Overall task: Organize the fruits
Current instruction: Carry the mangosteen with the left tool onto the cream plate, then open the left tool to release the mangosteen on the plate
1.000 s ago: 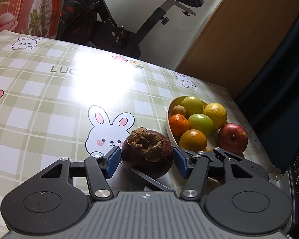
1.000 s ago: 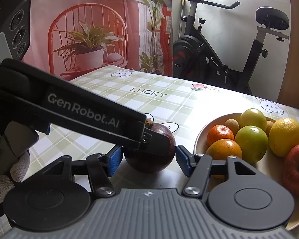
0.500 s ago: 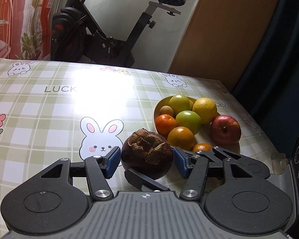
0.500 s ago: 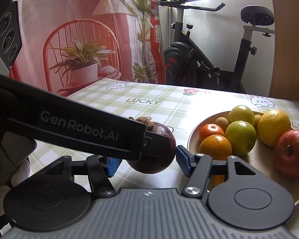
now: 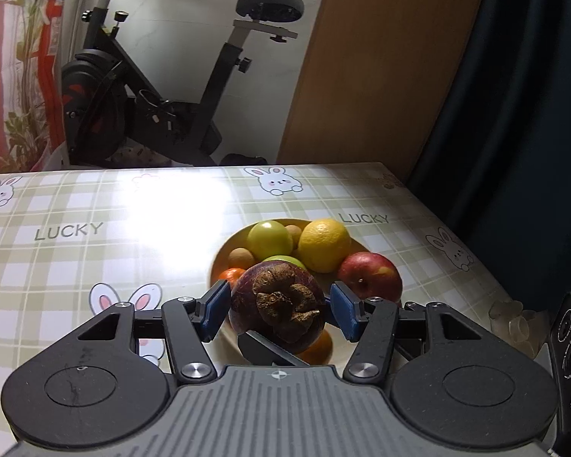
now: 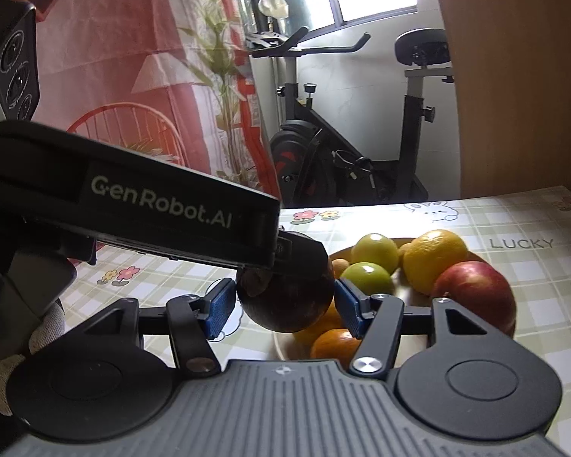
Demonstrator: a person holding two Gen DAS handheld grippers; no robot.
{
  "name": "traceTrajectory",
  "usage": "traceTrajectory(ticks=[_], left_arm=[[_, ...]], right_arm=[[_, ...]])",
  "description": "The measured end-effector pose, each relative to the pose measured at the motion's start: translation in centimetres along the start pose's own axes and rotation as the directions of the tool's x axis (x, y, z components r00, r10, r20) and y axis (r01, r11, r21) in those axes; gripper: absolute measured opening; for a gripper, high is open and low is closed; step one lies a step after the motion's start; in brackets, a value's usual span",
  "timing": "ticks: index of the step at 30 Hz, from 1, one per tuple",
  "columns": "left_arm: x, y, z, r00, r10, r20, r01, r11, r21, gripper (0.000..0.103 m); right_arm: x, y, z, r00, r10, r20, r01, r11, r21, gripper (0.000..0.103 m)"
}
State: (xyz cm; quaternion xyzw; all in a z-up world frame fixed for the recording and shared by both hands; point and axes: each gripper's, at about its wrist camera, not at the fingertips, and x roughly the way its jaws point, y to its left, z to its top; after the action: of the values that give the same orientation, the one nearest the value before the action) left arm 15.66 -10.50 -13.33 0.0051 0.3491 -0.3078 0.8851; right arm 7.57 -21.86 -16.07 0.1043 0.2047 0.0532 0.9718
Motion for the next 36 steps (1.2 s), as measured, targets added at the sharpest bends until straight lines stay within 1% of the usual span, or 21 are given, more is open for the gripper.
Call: traceTrajectory(ticks=[5, 8, 11, 20, 29, 36], left_arm=[[2.4, -2.5, 0.6, 0.999, -0.023, -0.037, 0.025, 0.999, 0.046, 0.06], [3.9, -3.3, 0.5, 0.997, -0.036, -0.07, 0.04, 0.998, 0.052, 0.061], [4.8, -3.5, 0.3, 0.995, -0.035, -0.096, 0.041, 0.998, 0.052, 0.06], [5.8, -3.0, 0.3, 0.991, -0.036, -0.132, 0.041, 0.998, 0.039, 0.061], [6.2, -2.9, 0.4, 0.991, -0.042, -0.128, 0.046, 0.999, 0.025, 0.061], [6.0, -2.5, 0.3, 0.991, -0.066, -0.12, 0.066, 0.998, -0.003, 0.06]], right_arm=[[-0.9, -3.2, 0.5, 0.998, -0.052, 0.03, 0.05, 0.997, 0.064, 0.06], [-0.7, -4.6, 0.5, 0.997, -0.075, 0.019, 0.073, 0.993, 0.094, 0.06], [-0.5, -5.2, 0.2, 0.997, -0.079, 0.006, 0.078, 0.99, 0.116, 0.06], [0.0, -5.5, -0.3, 0.995, -0.093, -0.037, 0.097, 0.988, 0.123, 0.06], [0.2, -5.2, -0.5, 0.992, -0.116, -0.043, 0.12, 0.987, 0.105, 0.06], [0.3, -4.9, -0.8, 0.989, -0.136, -0.052, 0.14, 0.986, 0.086, 0.06]])
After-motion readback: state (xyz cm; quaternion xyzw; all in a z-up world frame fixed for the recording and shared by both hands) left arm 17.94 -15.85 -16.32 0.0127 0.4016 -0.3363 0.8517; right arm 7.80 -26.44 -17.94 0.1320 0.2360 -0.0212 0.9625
